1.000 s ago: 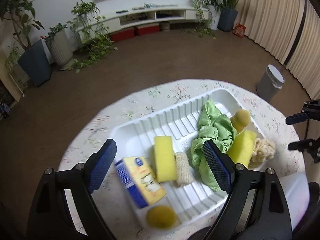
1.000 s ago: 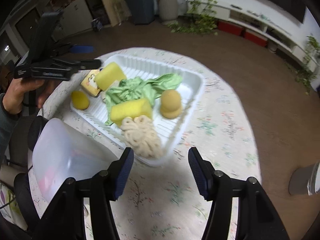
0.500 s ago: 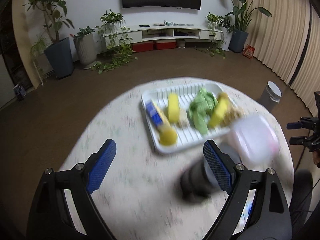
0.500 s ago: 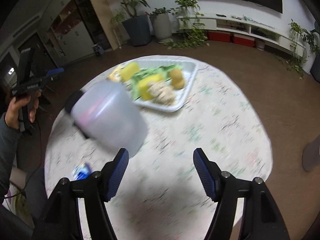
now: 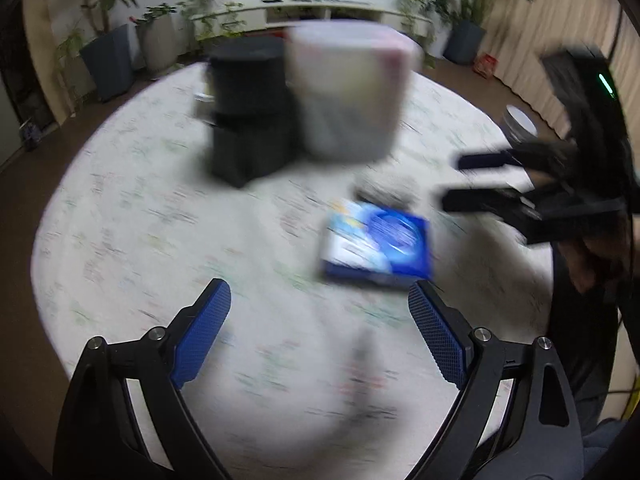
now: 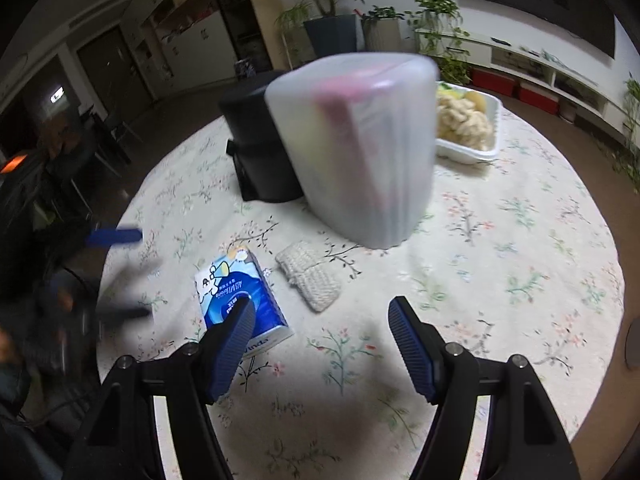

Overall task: Organize soft objects
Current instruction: 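Move both grippers back toward the remaining items on the table, then grasp the blue Vinda tissue pack with the left gripper while the right gripper grasps the beige knitted sock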

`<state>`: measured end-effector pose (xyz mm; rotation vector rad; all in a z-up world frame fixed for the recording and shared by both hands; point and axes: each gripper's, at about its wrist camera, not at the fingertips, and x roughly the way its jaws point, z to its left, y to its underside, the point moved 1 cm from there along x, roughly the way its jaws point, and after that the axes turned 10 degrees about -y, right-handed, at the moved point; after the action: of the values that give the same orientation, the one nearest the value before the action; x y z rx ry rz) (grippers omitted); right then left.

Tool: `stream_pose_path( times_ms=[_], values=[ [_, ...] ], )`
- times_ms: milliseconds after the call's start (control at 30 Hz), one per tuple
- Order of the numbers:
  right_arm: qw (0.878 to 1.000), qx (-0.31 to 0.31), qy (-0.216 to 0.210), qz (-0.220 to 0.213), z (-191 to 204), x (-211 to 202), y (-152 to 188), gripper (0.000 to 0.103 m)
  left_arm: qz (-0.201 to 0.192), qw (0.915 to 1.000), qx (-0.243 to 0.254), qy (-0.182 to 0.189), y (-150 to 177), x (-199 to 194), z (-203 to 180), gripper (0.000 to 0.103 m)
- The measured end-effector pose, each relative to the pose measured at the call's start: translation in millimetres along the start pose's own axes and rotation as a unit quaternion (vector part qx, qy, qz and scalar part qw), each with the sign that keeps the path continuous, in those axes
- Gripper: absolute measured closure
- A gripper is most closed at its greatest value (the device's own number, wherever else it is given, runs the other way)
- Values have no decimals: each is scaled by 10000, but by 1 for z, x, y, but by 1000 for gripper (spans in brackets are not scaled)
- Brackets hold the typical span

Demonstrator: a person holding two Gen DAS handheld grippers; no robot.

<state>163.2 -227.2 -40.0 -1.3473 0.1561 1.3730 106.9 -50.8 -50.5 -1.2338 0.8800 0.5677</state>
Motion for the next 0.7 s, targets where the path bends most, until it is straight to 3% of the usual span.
stream_pose_path(
  times_ms=[33, 200, 400, 700],
  values=[
    [10000, -11, -20, 31, -1, 5, 0, 30, 24, 10000, 50, -63, 2, 3, -9, 0],
    [10000, -61, 52, 8, -3, 12, 2, 28, -199, 9995, 77, -218, -2, 4, -27, 0],
    [9998, -191, -14, -16, -3, 13, 0, 23, -370, 9960, 547, -596, -18, 23, -32, 0],
    [9996, -226, -19, 195, -11, 37, -12, 23, -260, 9979, 558, -225, -26, 43, -32, 0]
  ],
)
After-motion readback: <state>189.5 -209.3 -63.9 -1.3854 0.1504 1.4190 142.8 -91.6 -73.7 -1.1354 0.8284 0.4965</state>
